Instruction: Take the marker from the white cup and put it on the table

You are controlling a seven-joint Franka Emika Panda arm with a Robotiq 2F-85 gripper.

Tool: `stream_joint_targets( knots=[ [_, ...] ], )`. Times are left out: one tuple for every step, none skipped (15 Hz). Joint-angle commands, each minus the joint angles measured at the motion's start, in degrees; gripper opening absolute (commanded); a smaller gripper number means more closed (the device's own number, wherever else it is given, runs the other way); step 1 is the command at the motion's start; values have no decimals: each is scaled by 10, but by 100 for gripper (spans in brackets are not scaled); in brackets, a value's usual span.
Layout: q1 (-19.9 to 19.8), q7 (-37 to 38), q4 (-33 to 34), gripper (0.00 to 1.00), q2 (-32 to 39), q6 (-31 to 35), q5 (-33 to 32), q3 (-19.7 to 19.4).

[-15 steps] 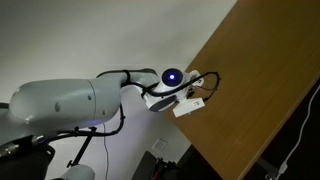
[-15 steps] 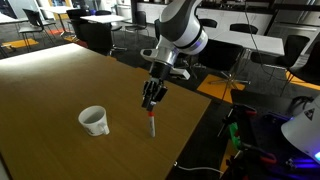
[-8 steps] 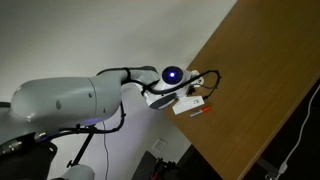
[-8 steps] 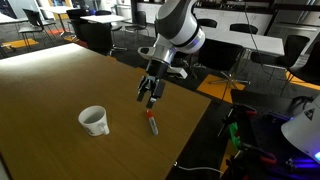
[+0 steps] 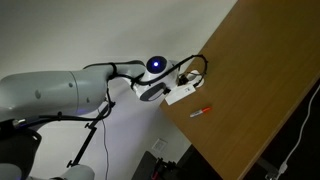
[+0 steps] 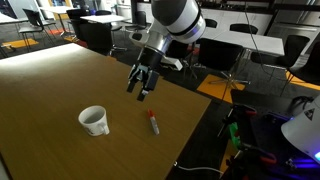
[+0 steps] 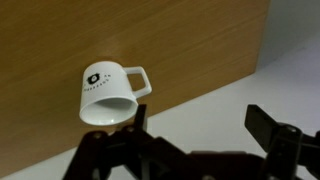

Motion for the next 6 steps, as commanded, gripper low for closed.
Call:
stream_joint_targets(
  knots=[
    [9,-8,2,100,-14,-4,14,-4],
    [11,-8,1,100,-22,-4,17,-3],
    [11,-8,-1,100,-28,-4,18,-3],
    [11,-8,-2,100,-29,-4,18,-3],
    [11,-8,-2,100,-29,-4,18,-3],
    [11,-8,-2,100,-29,-4,18,-3]
  ],
)
